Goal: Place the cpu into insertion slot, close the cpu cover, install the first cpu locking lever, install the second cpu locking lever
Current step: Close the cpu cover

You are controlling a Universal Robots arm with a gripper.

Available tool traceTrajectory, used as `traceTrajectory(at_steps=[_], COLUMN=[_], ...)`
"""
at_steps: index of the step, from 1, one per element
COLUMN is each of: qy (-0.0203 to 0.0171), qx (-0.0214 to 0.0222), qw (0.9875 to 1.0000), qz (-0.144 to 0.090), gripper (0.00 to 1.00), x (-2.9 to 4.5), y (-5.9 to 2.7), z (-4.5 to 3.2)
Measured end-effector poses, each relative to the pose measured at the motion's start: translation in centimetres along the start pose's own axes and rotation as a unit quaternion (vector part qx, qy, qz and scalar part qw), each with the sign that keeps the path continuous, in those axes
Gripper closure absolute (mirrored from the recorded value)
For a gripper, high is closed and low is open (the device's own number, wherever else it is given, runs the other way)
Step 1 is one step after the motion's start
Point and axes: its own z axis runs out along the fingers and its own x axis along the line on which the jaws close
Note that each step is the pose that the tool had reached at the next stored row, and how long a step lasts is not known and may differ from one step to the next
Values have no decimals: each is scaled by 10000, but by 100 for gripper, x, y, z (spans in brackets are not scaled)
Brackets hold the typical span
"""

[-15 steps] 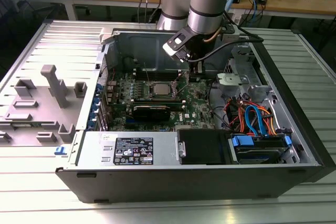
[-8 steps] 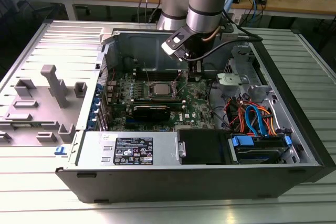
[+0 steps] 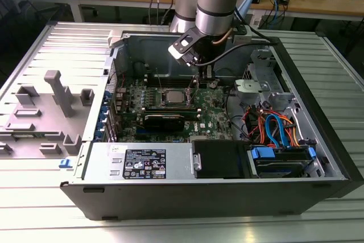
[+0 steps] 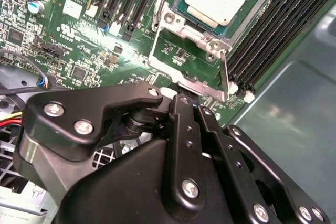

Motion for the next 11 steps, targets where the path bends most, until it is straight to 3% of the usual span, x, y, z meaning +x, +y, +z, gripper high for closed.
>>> traceTrajectory(at_steps=[11], qy=[0], qx=[0], qw=[10000], qz=[0], gripper=[89], x=[0], y=[-22], z=[0])
